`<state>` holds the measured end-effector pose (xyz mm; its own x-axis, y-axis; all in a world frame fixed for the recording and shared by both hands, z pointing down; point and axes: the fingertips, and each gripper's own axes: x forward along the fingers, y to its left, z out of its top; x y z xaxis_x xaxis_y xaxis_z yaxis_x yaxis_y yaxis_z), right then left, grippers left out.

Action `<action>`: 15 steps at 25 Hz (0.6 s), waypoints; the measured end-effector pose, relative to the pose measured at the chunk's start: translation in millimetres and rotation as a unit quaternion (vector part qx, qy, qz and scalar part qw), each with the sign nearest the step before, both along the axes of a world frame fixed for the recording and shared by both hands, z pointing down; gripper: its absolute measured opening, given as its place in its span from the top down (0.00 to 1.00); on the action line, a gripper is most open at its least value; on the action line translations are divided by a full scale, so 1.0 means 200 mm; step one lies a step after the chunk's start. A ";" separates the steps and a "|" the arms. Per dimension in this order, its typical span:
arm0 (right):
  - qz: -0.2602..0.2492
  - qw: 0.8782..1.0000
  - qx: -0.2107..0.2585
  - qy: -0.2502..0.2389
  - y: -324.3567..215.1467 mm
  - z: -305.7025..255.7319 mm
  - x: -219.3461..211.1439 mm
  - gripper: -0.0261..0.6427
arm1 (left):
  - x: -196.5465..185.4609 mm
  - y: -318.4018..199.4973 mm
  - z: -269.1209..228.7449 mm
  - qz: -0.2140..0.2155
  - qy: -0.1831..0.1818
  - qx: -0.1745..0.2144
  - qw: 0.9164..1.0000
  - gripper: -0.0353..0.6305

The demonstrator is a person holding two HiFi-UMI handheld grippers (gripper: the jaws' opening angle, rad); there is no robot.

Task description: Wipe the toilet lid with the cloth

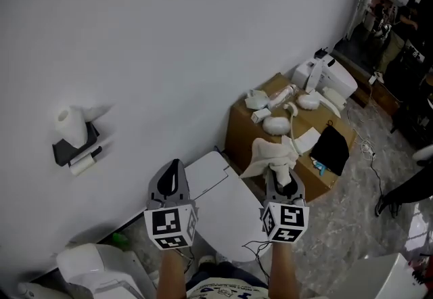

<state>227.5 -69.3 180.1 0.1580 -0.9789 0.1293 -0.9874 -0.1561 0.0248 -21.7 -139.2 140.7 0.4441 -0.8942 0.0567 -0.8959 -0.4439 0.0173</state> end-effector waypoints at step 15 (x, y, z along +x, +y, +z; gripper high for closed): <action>-0.013 0.999 0.038 0.010 0.07 -0.19 -0.09 0.78 | -0.09 0.10 -0.13 -0.017 0.004 0.023 1.000 0.94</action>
<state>210.4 -56.0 142.9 0.1341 -0.9896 0.0519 -0.9906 -0.1325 0.0329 -39.6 -119.7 115.4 0.4132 -0.9105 0.0125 -0.9106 -0.4132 0.0055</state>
